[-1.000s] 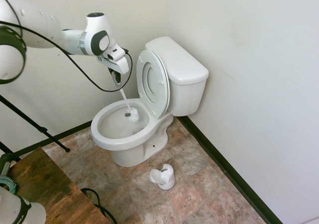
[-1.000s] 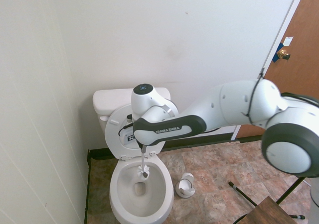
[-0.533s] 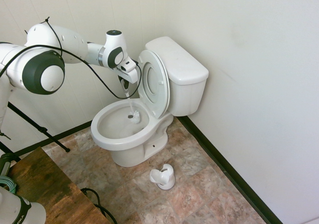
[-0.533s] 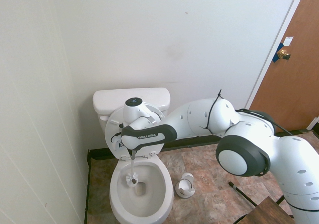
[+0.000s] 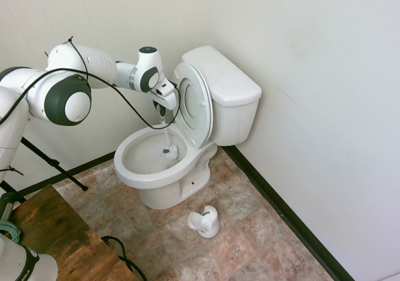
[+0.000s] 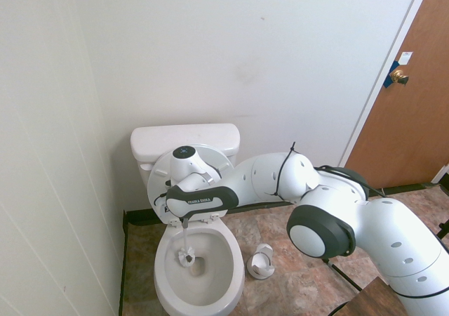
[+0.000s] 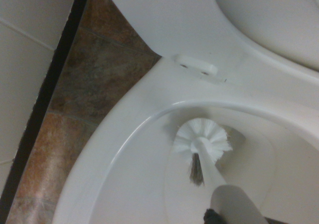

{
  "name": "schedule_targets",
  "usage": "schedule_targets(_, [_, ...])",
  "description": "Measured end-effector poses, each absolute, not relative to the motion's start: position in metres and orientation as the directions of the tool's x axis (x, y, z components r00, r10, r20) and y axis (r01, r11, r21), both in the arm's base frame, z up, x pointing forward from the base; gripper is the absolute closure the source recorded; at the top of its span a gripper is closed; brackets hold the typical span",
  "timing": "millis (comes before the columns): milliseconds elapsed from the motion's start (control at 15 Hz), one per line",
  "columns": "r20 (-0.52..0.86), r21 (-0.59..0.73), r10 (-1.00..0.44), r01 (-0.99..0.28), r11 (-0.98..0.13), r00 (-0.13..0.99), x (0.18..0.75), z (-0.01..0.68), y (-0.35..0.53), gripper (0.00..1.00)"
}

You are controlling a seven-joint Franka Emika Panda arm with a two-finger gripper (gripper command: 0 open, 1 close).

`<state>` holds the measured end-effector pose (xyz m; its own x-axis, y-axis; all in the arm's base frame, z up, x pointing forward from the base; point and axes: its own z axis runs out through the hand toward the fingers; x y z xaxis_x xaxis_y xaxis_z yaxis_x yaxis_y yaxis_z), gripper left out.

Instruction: Clean the toilet

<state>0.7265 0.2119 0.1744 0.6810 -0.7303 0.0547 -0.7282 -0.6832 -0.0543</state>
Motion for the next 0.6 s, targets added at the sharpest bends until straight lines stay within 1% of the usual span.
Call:
schedule_targets(333, [0.048,-0.042,-0.718,-0.717,-0.696,0.694,0.719,0.166,0.224,1.0])
schedule_targets(600, [0.044,-0.05,-0.708,-0.706,-0.707,0.705,0.693,0.16,0.228,1.0])
